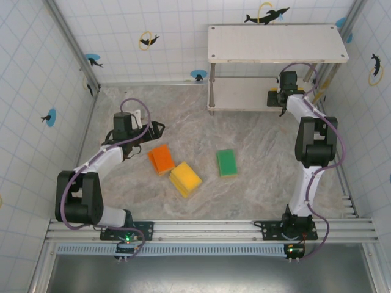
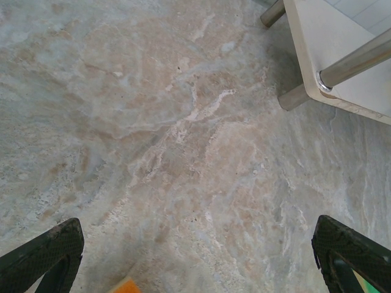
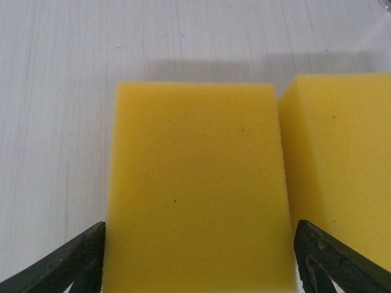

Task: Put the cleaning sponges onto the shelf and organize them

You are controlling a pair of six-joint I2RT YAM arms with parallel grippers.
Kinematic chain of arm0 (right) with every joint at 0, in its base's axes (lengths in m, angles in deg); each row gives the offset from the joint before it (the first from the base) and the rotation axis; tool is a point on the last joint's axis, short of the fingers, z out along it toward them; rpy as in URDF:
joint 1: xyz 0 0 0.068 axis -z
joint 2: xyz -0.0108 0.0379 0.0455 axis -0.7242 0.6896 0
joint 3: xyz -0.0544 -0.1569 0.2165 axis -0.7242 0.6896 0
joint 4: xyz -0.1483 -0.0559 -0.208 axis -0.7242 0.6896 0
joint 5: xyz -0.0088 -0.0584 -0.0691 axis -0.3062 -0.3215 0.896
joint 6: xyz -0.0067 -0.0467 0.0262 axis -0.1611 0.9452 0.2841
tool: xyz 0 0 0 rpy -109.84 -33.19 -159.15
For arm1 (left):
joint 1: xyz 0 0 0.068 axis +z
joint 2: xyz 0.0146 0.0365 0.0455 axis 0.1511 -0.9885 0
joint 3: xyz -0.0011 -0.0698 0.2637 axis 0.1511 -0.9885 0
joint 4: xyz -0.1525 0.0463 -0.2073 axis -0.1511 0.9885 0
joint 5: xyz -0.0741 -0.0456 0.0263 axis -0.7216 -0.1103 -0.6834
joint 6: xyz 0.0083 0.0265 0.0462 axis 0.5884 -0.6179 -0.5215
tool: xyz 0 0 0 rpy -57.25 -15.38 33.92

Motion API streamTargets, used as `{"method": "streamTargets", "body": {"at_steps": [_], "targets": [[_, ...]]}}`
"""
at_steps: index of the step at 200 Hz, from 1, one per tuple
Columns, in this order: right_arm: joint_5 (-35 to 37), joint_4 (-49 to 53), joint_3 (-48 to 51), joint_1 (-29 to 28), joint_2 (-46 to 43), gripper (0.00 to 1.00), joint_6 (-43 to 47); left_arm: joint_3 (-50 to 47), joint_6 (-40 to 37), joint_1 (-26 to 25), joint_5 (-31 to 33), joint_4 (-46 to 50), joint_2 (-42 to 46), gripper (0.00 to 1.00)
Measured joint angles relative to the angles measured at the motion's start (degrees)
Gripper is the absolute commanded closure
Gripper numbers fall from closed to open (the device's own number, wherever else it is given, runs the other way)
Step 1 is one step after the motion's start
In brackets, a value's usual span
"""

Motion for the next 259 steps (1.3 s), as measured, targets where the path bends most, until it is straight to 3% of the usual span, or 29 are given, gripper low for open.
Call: {"method": "streamTargets", "body": {"at_steps": [259], "targets": [[3.32, -1.73, 0.24, -1.16, -0.07, 0.21, 1.33, 0.0, -0.02, 0.0, -0.02, -0.02, -0.66, 0.02]]}}
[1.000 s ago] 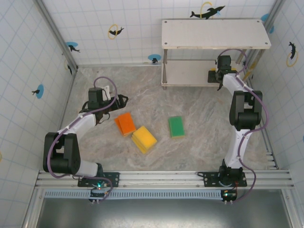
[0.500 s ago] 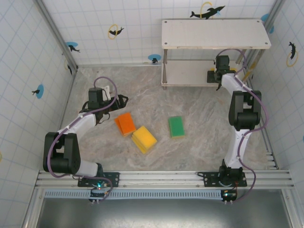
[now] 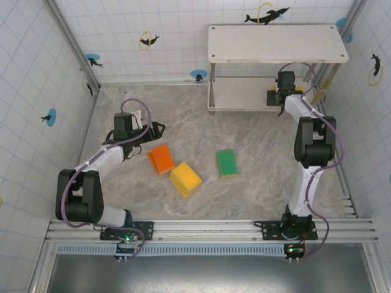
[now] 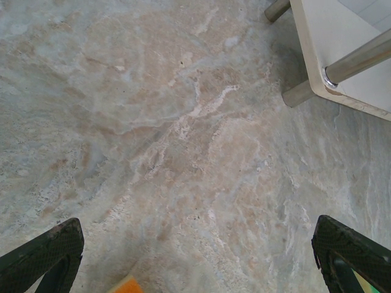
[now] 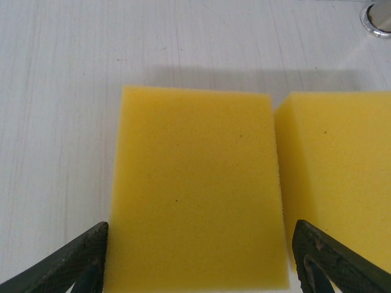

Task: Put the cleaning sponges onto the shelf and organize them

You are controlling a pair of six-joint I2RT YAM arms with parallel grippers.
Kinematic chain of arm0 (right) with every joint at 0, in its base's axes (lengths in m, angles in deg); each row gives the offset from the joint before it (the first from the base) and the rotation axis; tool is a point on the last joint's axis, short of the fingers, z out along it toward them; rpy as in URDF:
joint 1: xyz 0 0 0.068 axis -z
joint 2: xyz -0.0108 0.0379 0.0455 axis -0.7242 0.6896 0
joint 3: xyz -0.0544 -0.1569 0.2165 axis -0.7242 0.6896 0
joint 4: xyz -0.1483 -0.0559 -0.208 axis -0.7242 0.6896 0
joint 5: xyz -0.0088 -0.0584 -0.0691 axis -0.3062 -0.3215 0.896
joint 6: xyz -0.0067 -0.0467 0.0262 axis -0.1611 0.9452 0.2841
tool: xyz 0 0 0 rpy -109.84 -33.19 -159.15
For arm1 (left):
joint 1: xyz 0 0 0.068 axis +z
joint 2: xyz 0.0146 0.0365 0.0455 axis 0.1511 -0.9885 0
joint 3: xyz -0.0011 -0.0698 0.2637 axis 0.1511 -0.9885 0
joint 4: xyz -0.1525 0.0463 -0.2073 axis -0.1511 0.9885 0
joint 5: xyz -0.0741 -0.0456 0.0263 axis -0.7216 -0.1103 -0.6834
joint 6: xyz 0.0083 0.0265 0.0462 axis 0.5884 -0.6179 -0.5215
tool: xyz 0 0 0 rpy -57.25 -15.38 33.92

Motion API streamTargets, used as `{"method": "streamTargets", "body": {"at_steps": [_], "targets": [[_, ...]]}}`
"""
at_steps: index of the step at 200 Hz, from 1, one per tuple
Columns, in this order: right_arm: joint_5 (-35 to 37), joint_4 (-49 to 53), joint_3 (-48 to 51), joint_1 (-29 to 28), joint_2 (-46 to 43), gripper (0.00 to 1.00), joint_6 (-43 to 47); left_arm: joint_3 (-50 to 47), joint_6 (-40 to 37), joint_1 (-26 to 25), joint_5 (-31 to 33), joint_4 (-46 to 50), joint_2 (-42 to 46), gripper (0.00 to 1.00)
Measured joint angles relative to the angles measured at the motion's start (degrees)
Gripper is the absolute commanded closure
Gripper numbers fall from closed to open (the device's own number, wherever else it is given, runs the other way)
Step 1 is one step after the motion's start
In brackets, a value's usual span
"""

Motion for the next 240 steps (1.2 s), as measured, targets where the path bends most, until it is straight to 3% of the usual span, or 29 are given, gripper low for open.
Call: {"method": "streamTargets", "body": {"at_steps": [154, 240], "targets": [[0.85, -0.96, 3.78, -0.09, -3.41, 0.2, 0.63, 0.0, 0.0, 0.0, -0.07, 0.02, 0.0, 0.02], [-6.84, 1.44, 9.99, -2.8, -14.29, 0.17, 1.77, 0.0, 0.13, 0.0, -1.31, 0.02, 0.13, 0.02]]}}
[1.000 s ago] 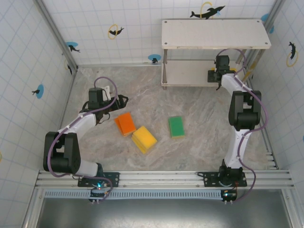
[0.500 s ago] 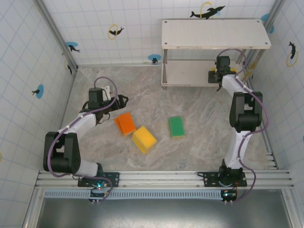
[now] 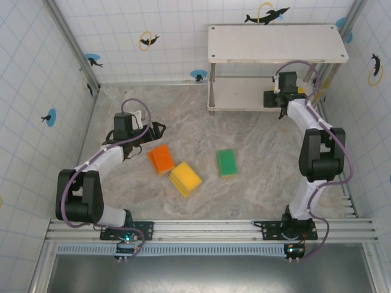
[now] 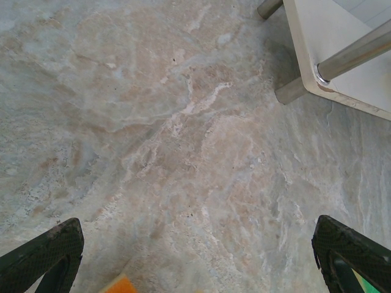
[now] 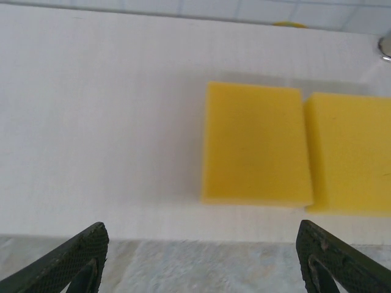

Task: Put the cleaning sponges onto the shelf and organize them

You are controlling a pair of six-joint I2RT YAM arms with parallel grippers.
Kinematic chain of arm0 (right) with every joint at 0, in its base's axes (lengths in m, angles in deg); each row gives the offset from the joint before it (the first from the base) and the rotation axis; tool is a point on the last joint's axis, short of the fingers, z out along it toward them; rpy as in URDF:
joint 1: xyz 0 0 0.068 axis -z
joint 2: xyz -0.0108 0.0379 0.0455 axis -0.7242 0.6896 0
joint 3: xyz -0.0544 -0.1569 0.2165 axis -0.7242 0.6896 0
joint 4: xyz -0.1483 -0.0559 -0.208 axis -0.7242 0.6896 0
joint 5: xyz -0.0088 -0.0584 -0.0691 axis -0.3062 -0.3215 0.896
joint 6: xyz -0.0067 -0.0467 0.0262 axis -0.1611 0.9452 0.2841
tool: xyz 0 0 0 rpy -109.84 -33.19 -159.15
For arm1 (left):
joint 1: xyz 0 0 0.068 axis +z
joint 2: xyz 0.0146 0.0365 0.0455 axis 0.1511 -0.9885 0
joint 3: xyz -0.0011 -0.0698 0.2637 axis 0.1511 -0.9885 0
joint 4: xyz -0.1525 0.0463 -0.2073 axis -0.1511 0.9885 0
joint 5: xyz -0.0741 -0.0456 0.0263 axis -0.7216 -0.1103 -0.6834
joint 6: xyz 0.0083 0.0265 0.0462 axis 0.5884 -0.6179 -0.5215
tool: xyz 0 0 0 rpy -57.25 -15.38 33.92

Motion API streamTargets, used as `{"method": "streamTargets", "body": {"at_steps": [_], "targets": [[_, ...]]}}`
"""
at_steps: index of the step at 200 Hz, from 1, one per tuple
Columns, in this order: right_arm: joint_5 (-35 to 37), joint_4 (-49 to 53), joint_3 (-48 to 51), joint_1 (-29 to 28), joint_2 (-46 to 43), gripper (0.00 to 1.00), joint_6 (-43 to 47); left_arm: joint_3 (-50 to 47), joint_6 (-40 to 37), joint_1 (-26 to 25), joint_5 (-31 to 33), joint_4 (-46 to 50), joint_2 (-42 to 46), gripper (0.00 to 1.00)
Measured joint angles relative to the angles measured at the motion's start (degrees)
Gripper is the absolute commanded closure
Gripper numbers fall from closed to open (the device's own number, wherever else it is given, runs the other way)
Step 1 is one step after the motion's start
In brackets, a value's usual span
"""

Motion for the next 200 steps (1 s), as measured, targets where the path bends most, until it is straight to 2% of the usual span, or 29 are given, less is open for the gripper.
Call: {"method": "streamTargets", "body": {"at_steps": [26, 36, 47, 106, 200], "targets": [[-3.19, 2.1, 2.91, -2.56, -4.76, 0.14, 0.2, 0.0, 0.52, 0.0, -0.07, 0.07, 0.98, 0.02], [-4.48, 3.23, 3.5, -3.67, -6.32, 0.06, 0.11, 0.0, 0.85, 0.0, -0.22, 0.13, 1.6, 0.02], [-6.14, 4.37, 3.89, -5.01, -7.93, 0.03, -0.02, 0.0, 1.42, 0.0, -0.22, 0.22, 2.34, 0.02], [-12.94, 6.03, 8.04, -13.14, -15.41, 0.0, -1.7, 0.0, 4.11, 0.0, -0.11, 1.73, 5.95, 0.02], [-20.55, 1.22, 18.25, -30.49, -16.13, 0.0, -8.26, 0.0, 5.99, 0.0, 2.03, 8.83, 13.0, 0.02]]}}
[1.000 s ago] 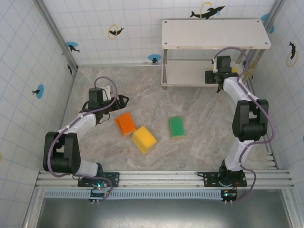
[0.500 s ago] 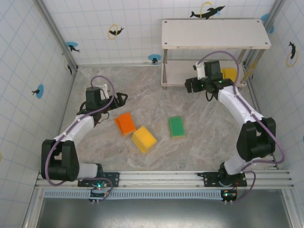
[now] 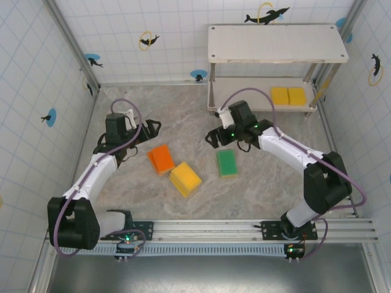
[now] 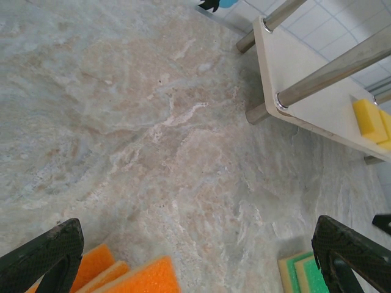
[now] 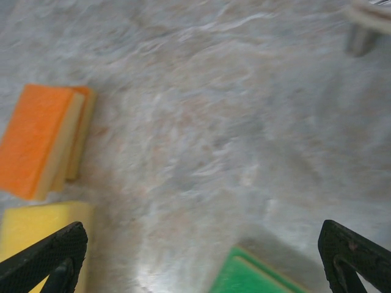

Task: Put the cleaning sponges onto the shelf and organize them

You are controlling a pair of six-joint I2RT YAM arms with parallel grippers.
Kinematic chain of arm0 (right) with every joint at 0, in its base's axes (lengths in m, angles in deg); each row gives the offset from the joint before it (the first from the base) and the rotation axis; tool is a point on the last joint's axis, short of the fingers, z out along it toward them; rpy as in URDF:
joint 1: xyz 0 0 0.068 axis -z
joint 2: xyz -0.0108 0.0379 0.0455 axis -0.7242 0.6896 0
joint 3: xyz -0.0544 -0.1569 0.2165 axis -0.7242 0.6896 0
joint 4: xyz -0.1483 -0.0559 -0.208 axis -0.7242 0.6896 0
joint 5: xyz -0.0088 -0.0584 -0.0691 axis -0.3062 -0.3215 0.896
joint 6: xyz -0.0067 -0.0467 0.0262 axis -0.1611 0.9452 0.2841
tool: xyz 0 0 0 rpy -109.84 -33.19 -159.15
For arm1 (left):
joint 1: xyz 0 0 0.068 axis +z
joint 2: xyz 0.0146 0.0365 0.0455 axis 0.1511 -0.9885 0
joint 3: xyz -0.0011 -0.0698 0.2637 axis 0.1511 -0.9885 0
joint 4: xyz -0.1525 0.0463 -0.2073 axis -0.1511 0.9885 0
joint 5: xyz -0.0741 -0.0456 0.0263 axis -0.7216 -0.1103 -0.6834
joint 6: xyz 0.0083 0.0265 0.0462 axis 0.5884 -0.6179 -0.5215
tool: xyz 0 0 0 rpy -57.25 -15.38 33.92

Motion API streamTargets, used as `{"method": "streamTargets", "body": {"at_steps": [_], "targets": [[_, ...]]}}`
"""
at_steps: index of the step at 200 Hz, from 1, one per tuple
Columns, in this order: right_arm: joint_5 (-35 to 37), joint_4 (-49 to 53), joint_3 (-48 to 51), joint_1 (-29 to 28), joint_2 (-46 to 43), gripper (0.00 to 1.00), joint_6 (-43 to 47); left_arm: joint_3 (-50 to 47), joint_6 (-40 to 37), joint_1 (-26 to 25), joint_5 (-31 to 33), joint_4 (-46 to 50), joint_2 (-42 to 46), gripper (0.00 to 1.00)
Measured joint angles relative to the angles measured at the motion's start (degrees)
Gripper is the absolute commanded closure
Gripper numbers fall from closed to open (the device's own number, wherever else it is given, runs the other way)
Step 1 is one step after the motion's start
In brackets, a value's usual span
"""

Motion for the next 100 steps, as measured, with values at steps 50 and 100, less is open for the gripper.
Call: {"method": "streamTargets", "body": {"at_steps": [50, 100], "targets": [[-1.25, -4.74, 0.68, -8.61, 0.37, 0.0, -4.5, -0.07, 0.66, 0.0, 1.33, 1.97, 1.01, 0.02], [-0.74, -9.9, -0.87, -11.85, 6.05, 0.0, -10.91, -1.36, 2.89, 0.33, 1.22, 1.84, 3.37, 0.02]]}}
